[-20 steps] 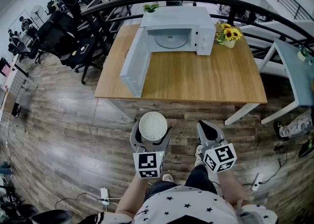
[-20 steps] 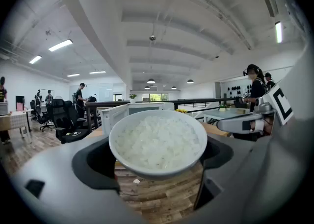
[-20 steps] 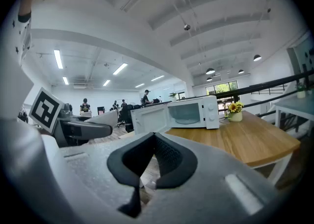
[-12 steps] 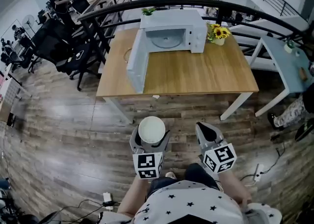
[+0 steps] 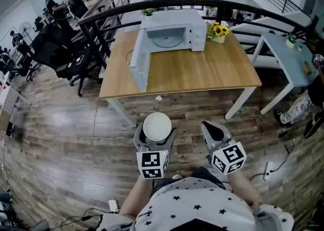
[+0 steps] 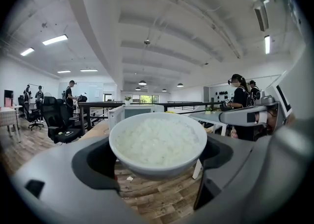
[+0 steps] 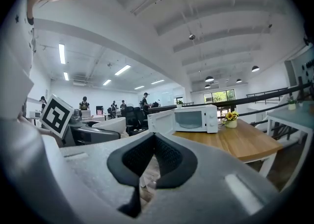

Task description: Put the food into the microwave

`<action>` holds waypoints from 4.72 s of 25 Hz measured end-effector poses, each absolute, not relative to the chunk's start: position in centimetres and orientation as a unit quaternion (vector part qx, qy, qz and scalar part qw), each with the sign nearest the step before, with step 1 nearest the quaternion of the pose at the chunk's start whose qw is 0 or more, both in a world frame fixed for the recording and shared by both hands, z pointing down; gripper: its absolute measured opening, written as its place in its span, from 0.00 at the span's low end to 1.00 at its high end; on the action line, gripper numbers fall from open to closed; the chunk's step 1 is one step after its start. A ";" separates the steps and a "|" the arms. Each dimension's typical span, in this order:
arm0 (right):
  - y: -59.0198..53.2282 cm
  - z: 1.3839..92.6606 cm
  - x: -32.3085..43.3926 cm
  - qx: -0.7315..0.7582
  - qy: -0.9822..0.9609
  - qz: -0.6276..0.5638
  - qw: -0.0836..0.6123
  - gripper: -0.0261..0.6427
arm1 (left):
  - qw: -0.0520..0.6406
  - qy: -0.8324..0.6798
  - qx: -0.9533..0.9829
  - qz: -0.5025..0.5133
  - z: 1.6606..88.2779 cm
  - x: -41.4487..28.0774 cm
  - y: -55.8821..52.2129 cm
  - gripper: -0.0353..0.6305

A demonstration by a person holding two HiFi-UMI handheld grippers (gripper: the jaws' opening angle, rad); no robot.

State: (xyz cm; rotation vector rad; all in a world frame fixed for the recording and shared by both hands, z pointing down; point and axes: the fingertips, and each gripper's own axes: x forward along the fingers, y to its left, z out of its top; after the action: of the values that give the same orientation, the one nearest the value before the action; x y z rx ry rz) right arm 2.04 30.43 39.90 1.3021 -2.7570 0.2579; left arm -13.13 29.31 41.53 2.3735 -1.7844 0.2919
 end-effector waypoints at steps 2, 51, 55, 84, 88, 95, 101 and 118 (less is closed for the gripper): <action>30.7 39.8 1.6 0.421 -0.902 0.091 0.029 0.05 | 0.077 -0.595 0.794 0.097 41.4 -13.5 29.5 0.78; 0.4 39.1 6.0 0.385 -0.917 0.105 0.001 0.05 | 0.099 -0.636 0.762 0.065 40.5 -8.8 1.5 0.78; -2.0 39.3 6.8 0.379 -0.919 0.109 0.007 0.05 | 0.101 -0.644 0.755 0.063 40.2 -8.2 -0.8 0.78; -14.7 42.0 7.0 0.345 -0.930 0.117 0.051 0.05 | 0.105 -0.667 0.734 0.078 42.0 -8.3 -15.6 0.78; -17.6 41.3 6.3 0.353 -0.927 0.113 0.050 0.05 | 0.112 -0.659 0.740 0.080 42.4 -9.0 -18.7 0.78; -21.8 40.5 5.5 0.371 -0.921 0.109 0.051 0.05 | 0.115 -0.642 0.754 0.082 42.4 -9.6 -23.5 0.78; -24.4 41.1 4.7 0.384 -0.915 0.114 0.053 0.05 | 0.118 -0.630 0.762 0.089 43.1 -10.2 -26.6 0.78; -28.3 44.2 2.6 0.408 -0.900 0.137 0.067 0.05 | 0.128 -0.607 0.778 0.104 46.3 -11.9 -32.9 0.78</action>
State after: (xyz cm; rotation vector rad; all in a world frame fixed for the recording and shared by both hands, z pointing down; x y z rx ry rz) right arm 2.56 -28.27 44.20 1.2308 -2.7119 0.4131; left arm -11.94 -32.91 46.27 2.2619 -1.7658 0.3021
